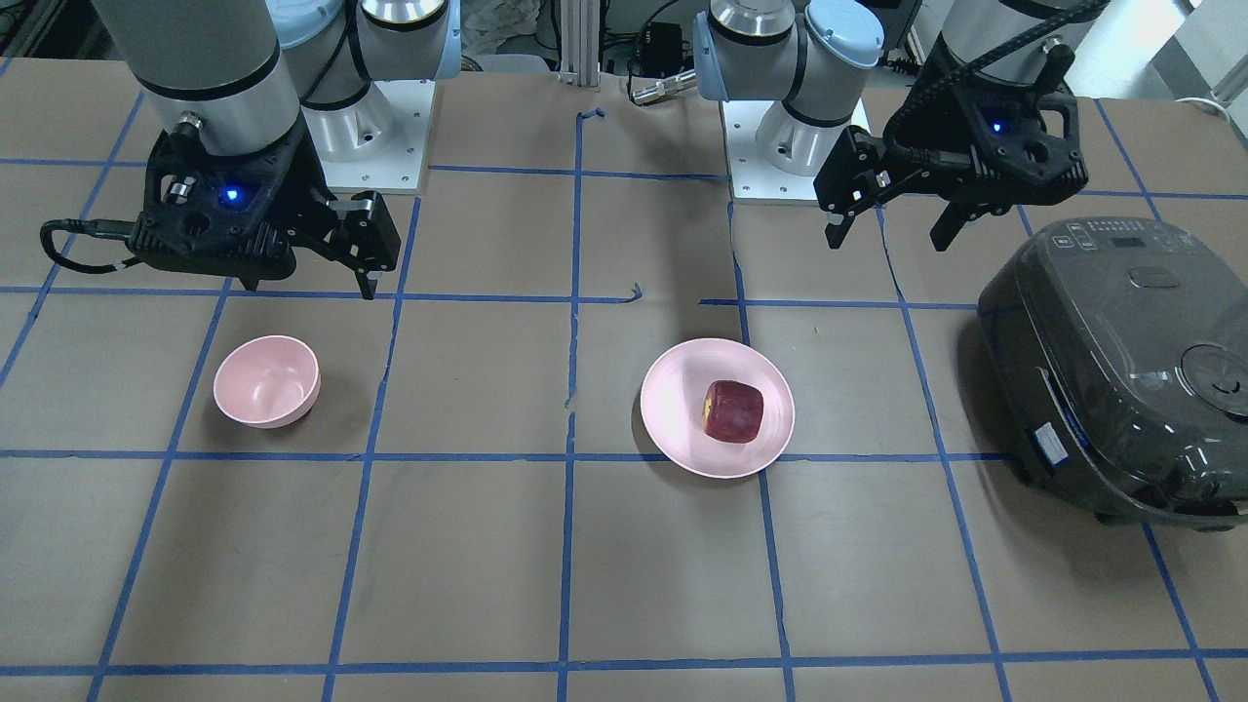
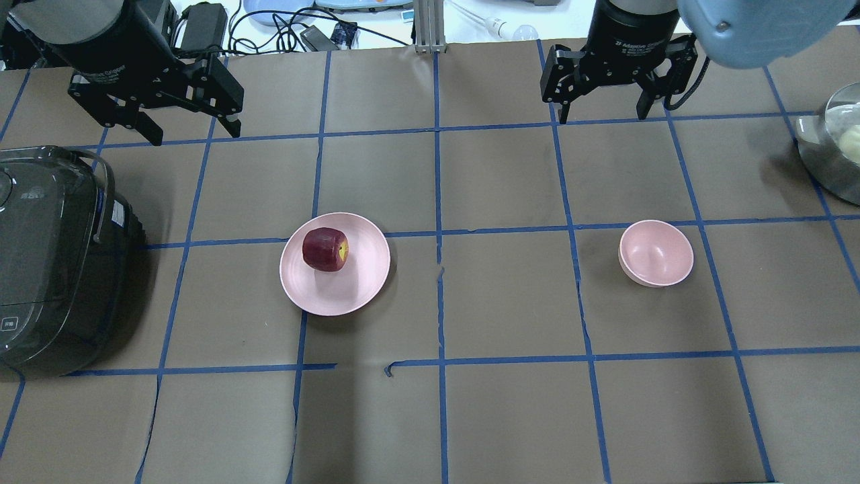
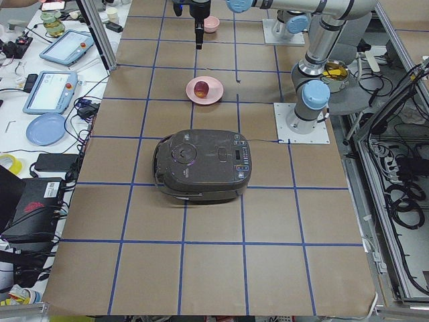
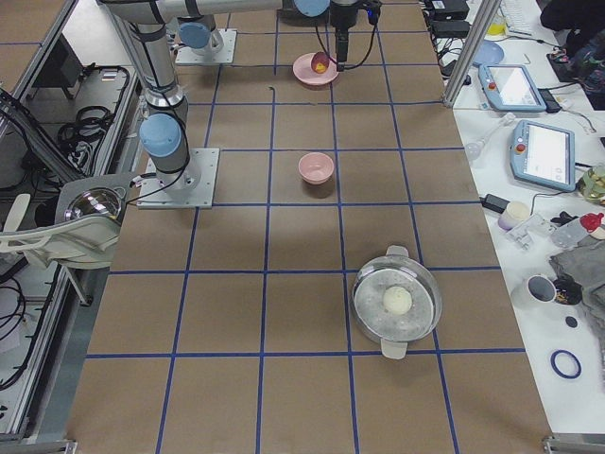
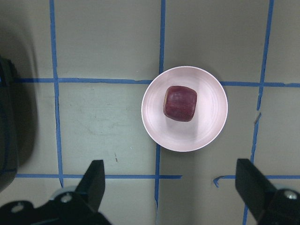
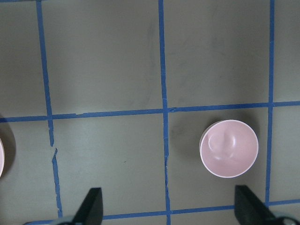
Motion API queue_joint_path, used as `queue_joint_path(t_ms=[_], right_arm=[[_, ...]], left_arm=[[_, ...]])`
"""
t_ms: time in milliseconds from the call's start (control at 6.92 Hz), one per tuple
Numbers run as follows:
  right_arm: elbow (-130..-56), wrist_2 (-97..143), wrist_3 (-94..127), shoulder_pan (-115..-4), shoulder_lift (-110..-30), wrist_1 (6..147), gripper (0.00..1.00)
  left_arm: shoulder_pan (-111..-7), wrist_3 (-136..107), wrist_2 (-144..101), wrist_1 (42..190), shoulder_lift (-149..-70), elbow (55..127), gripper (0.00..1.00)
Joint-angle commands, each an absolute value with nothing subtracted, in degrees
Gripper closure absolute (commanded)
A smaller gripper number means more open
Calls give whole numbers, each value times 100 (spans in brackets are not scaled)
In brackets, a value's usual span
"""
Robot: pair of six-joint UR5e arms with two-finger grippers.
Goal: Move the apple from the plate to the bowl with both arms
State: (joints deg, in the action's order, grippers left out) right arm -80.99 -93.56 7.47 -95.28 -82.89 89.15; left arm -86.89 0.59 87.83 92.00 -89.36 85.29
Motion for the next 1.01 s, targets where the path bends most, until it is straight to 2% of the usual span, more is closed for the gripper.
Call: queue_joint_path(t_ms=[0, 867], right_arm=[[-8104, -9378, 747, -9527, -8297, 8912, 0], [-8104, -9378, 730, -9519, -8288, 8930, 0]], left_arm=[[-8701, 53, 8763, 9150, -8938, 8569, 0], [-8701, 44, 8780, 9088, -8947, 8596, 0]])
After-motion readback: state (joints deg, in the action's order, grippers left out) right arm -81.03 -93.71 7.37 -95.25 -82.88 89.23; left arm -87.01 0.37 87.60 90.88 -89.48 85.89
